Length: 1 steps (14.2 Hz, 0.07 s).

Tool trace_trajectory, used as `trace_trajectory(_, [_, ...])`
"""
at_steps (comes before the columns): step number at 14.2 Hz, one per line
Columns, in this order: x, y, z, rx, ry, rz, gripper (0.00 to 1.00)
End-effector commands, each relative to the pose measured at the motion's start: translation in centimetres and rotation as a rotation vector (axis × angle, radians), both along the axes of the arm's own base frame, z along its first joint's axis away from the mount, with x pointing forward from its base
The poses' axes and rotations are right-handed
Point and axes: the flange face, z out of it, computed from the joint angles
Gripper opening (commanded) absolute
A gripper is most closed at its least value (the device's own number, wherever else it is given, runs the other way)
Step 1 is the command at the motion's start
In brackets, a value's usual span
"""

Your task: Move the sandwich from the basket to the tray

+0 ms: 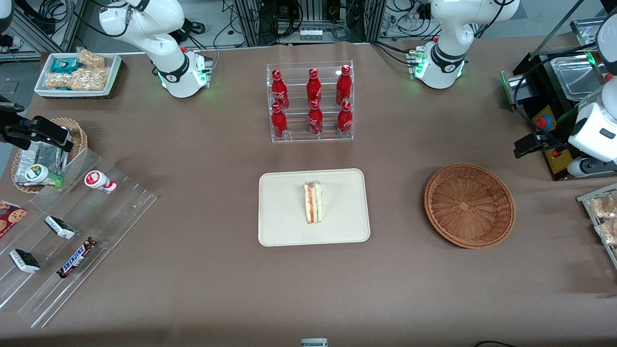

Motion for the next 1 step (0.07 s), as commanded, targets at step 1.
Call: trace_trajectory(1, [-1.51,0.23,0.12,-0.018,-0.019,-0.010,1.00])
